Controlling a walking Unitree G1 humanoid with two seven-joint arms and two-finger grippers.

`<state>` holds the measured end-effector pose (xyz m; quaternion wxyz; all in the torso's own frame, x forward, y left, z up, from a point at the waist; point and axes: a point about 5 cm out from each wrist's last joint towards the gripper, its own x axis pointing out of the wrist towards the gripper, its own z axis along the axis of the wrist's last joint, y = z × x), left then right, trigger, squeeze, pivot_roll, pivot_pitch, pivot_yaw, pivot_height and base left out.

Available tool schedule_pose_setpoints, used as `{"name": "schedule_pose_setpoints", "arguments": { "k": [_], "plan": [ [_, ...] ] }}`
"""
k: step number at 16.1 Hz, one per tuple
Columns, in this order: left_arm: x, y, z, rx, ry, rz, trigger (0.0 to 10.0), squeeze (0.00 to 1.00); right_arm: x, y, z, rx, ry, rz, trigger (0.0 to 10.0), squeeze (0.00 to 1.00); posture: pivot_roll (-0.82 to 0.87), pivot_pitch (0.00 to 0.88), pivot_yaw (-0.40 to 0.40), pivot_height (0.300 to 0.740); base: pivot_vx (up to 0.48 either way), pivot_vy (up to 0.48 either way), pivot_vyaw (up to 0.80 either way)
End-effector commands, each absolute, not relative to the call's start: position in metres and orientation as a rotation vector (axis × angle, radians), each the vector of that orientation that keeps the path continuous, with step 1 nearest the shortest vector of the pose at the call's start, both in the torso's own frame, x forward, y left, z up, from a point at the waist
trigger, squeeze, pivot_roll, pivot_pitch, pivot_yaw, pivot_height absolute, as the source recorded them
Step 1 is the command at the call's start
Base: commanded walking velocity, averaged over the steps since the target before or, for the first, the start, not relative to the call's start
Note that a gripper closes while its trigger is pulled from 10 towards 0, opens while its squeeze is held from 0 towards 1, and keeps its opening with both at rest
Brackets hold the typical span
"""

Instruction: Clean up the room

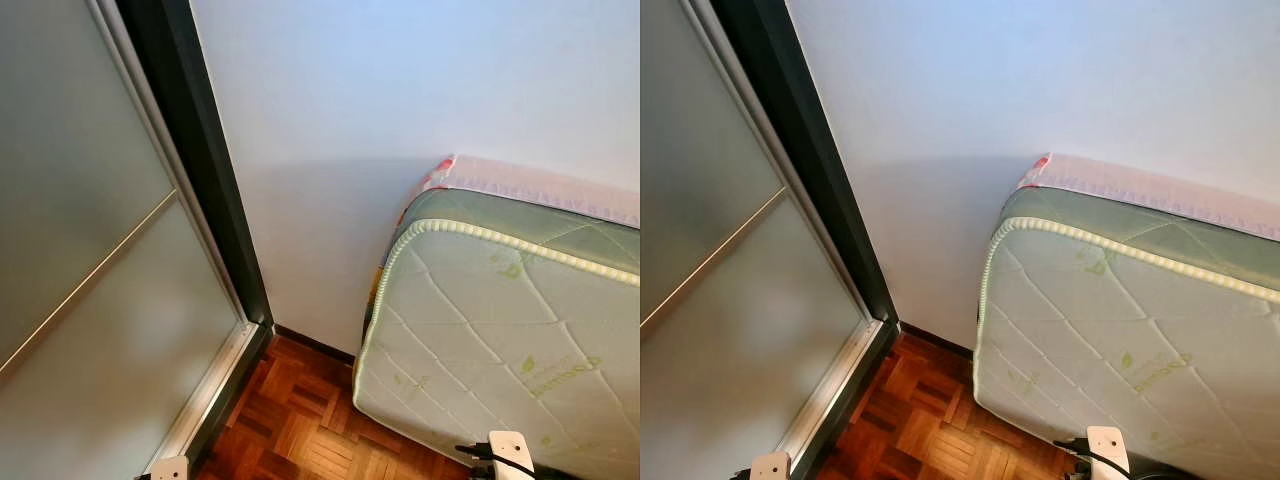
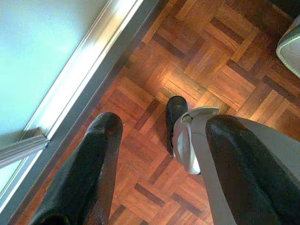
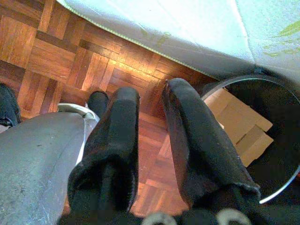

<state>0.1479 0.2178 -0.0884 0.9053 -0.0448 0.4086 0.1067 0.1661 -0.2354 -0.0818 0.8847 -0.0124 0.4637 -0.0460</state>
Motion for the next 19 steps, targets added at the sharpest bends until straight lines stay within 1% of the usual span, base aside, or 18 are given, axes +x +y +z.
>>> {"name": "schedule_pose_setpoints", "arguments": {
  "k": [1,12,13,19],
  "plan": [
    [0.1641,0.1474,-0.0948,-0.147,0.972,0.087,10.0,0.0,0.2283,-0.2316,-0.0503,0.193,0.823,-0.137,10.0,0.0,-0.08,0.0,0.018,0.74,0.0,0.0,0.0],
    [0.1645,0.1474,-0.0946,-0.153,0.968,0.094,10.0,0.0,0.2287,-0.2315,-0.05,0.189,0.824,-0.131,10.0,0.0,-0.08,0.0,0.017,0.74,0.0,0.0,0.0],
    [0.1672,0.15,-0.0934,-0.119,0.964,0.087,10.0,0.0,0.2314,-0.2293,-0.0487,0.206,0.819,-0.122,10.0,0.0,-0.07,0.0,0.018,0.74,0.0,0.0,0.0],
    [0.1689,0.149,-0.0929,-0.109,0.969,0.091,10.0,0.0,0.2332,-0.2297,-0.0475,0.221,0.826,-0.115,10.0,0.0,-0.07,0.0,0.015,0.74,0.0,0.0,0.0]
  ]
}}
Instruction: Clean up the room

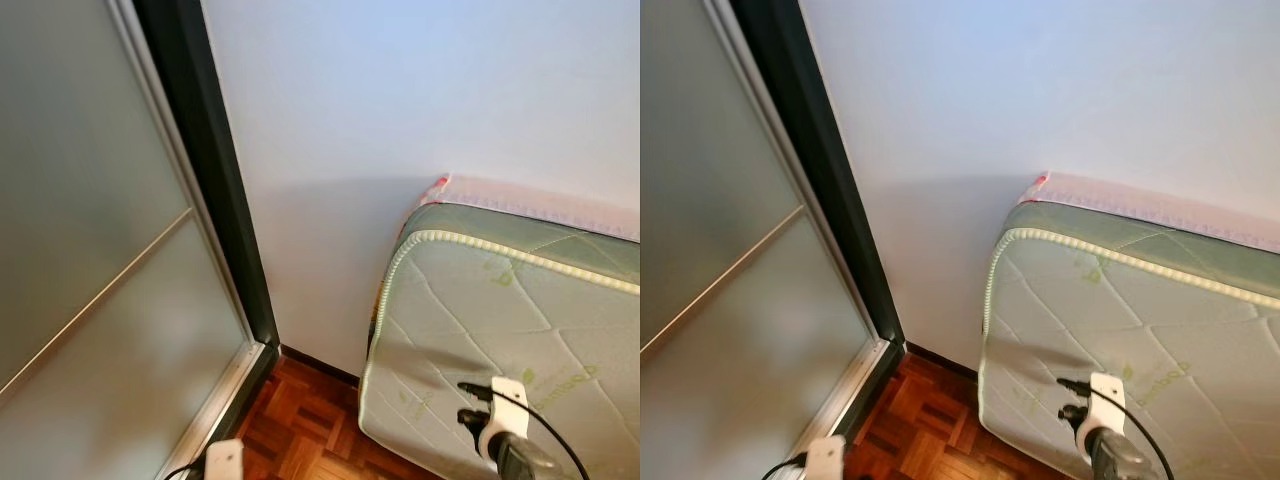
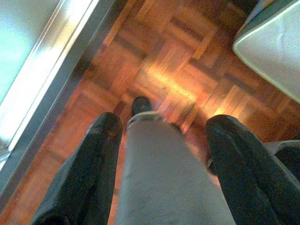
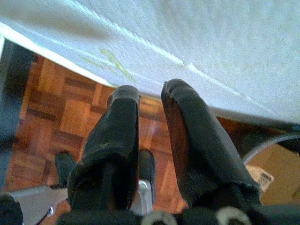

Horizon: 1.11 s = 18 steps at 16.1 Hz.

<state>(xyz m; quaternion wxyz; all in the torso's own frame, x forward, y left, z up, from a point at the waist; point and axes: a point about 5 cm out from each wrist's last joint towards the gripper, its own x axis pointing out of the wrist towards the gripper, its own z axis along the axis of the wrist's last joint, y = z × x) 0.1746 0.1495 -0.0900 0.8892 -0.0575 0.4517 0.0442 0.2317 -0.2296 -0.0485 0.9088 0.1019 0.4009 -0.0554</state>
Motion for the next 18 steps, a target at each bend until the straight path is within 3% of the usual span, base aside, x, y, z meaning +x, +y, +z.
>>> {"name": "schedule_pose_setpoints", "arguments": {
  "k": [1,9,18],
  "plan": [
    [0.1695,0.1489,-0.0927,-0.099,0.969,0.085,10.0,0.0,0.2335,-0.2298,-0.0473,0.222,0.826,-0.116,10.0,0.0,-0.07,0.0,0.015,0.74,0.0,0.0,0.0],
    [0.1695,0.1492,-0.0926,-0.07,0.966,0.082,10.0,0.0,0.2322,-0.2303,-0.0481,0.243,0.821,-0.136,10.0,0.0,-0.06,0.0,0.016,0.74,0.0,0.0,0.0],
    [0.1675,0.1491,-0.0933,-0.068,0.967,0.078,10.0,0.0,0.2289,-0.23,-0.0504,0.211,0.861,-0.103,10.0,0.0,-0.07,0.0,0.018,0.74,0.0,0.0,-0.77]
  ]
}}
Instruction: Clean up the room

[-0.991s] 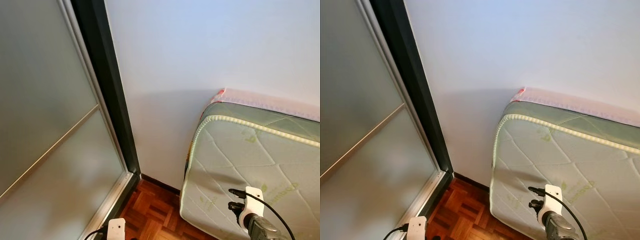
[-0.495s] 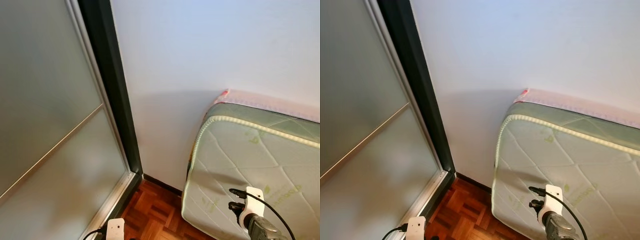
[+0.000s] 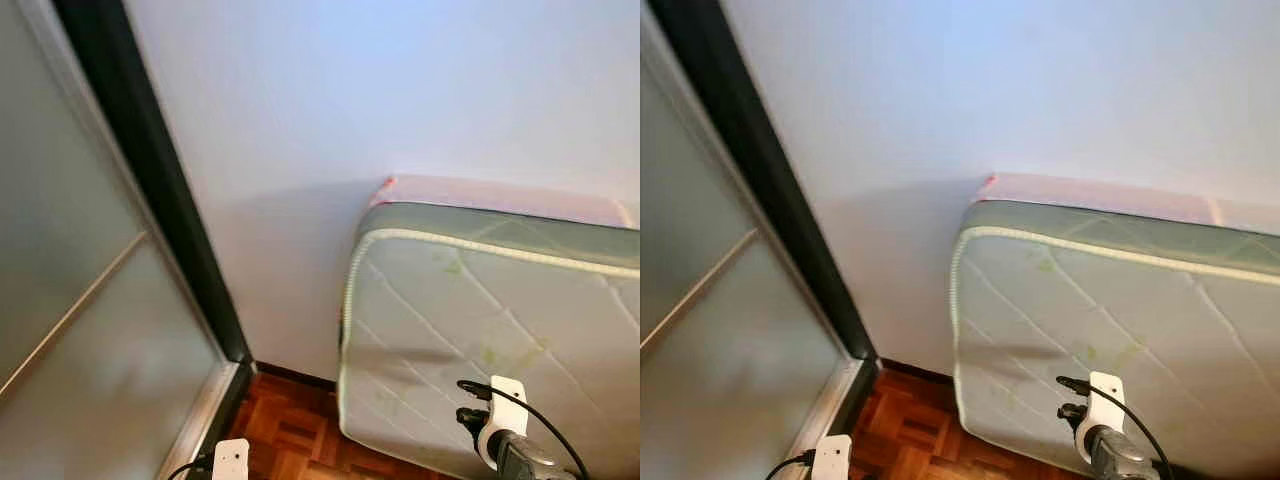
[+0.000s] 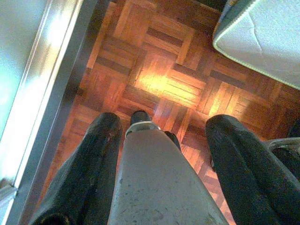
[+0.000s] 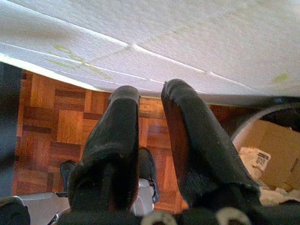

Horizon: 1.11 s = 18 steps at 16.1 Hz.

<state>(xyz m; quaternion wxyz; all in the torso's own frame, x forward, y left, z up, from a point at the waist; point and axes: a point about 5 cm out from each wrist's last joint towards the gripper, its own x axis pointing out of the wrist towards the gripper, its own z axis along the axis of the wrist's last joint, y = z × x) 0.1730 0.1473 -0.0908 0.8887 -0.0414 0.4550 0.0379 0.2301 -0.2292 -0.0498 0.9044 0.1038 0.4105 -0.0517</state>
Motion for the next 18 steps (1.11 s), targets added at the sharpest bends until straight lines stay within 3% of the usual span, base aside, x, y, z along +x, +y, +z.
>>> {"name": "schedule_pose_setpoints", "arguments": {
  "k": [1,3,6,18],
  "plan": [
    [0.1676,0.1489,-0.0933,-0.068,0.965,0.075,10.0,0.0,0.2288,-0.2301,-0.0505,0.211,0.862,-0.103,10.0,0.0,-0.07,0.0,0.018,0.74,0.0,0.0,-0.78],
    [0.1688,0.1493,-0.0926,-0.036,0.957,0.053,10.0,0.0,0.2285,-0.2299,-0.0507,0.211,0.866,-0.099,10.0,0.0,-0.06,0.0,0.019,0.74,0.0,0.0,-0.78],
    [0.1686,0.1491,-0.0927,-0.042,0.958,0.051,10.0,0.0,0.2283,-0.2297,-0.0509,0.211,0.869,-0.097,10.0,0.0,-0.07,0.0,0.02,0.74,0.0,-0.44,-0.78],
    [0.1708,0.1489,-0.0917,-0.066,0.949,0.064,10.0,0.0,0.2307,-0.2302,-0.0493,0.206,0.875,-0.098,10.0,0.0,-0.06,0.0,0.015,0.74,0.0,0.0,-0.78]
  ]
}}
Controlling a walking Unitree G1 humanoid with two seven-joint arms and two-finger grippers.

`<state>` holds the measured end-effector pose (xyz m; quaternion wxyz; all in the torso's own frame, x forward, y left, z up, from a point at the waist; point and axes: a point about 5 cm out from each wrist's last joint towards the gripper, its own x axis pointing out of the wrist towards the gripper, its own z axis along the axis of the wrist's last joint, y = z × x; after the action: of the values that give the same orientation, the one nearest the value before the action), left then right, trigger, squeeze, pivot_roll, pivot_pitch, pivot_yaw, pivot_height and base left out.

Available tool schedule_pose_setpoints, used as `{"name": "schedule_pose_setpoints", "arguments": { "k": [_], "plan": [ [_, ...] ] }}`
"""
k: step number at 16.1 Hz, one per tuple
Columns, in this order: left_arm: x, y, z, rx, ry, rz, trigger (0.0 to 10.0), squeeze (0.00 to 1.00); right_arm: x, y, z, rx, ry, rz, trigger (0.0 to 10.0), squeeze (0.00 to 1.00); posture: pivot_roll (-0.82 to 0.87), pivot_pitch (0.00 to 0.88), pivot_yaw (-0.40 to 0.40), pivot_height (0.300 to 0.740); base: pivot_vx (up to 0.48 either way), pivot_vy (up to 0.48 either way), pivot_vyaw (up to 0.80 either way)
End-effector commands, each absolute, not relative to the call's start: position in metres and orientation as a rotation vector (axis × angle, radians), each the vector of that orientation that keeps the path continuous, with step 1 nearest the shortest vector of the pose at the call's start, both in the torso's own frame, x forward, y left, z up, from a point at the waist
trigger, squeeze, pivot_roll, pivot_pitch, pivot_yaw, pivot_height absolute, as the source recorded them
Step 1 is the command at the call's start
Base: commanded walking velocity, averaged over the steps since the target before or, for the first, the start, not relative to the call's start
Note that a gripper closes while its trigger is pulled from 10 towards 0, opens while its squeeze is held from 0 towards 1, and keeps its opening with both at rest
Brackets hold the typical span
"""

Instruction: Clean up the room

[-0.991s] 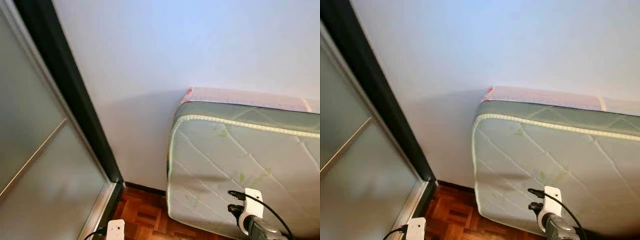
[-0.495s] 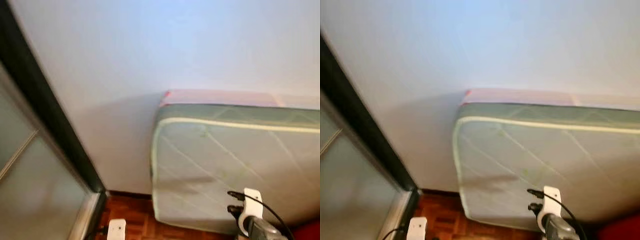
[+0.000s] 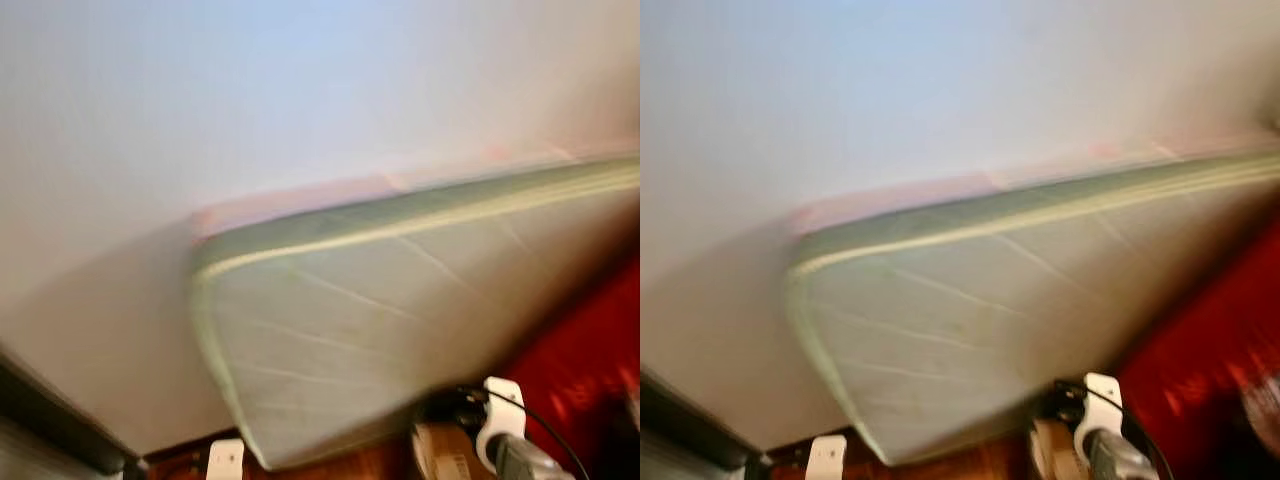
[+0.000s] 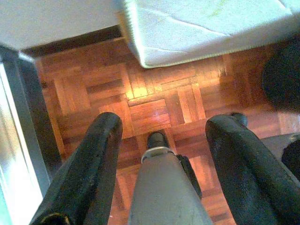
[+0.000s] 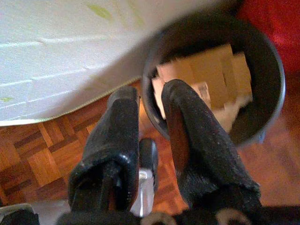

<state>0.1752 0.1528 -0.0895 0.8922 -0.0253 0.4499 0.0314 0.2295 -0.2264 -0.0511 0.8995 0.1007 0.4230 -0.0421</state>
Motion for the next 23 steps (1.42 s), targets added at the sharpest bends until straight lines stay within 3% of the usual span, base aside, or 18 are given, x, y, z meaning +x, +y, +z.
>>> {"name": "schedule_pose_setpoints", "arguments": {
  "k": [1,16,23],
  "plan": [
    [0.1711,0.1491,-0.0915,-0.066,0.948,0.064,10.0,0.0,0.2309,-0.2302,-0.0492,0.207,0.875,-0.099,10.0,0.0,-0.06,0.0,0.015,0.74,0.0,0.0,-0.78],
    [0.1689,0.15,-0.0924,-0.045,0.953,0.044,10.0,0.0,0.2283,-0.2291,-0.0512,0.207,0.883,-0.093,10.0,0.0,-0.07,0.0,0.025,0.74,0.0,0.0,-0.78],
    [0.1703,0.1499,-0.0918,-0.037,0.951,0.046,10.0,0.0,0.2306,-0.2304,-0.0493,0.216,0.858,-0.117,10.0,0.0,-0.06,0.0,0.021,0.74,0.0,-0.217,0.0]
  ]
}}
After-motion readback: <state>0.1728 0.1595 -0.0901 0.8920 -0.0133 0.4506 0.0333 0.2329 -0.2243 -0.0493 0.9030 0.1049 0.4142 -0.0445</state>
